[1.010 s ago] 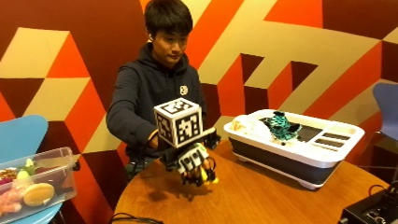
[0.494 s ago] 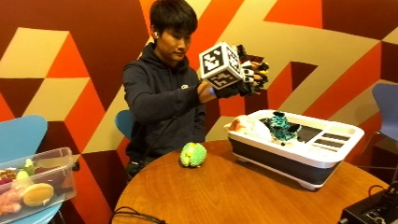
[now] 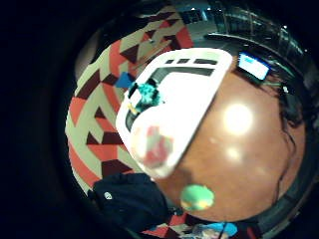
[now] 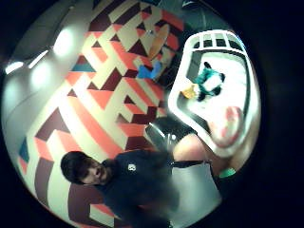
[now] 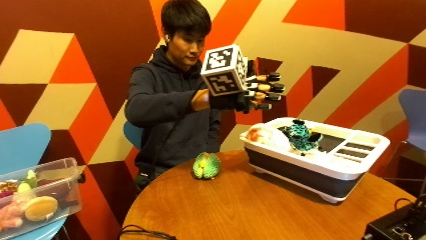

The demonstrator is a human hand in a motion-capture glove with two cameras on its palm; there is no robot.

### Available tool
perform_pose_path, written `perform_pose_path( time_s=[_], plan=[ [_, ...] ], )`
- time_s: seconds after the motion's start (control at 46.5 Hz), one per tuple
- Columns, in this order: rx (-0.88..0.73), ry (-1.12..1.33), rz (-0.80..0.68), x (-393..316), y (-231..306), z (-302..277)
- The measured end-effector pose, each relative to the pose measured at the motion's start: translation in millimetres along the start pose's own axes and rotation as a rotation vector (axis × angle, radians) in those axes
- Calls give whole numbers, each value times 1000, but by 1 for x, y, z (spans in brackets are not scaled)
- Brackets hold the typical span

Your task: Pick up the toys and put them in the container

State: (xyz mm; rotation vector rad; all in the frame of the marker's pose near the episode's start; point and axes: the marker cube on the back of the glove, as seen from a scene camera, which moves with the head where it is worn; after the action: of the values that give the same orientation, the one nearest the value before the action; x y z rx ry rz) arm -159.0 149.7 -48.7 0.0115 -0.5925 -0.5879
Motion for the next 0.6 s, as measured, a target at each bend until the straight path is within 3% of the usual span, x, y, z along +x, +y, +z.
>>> perform_pose_path(
  time_s=[0.15, 0.408, 0.494, 0.602],
  plan=[
    [-62, 287, 103, 44, 60, -16],
    [-521, 461, 343, 114, 133, 60],
    [-629, 517, 340, 124, 145, 82],
    [-653, 549, 283, 126, 149, 95]
  ],
)
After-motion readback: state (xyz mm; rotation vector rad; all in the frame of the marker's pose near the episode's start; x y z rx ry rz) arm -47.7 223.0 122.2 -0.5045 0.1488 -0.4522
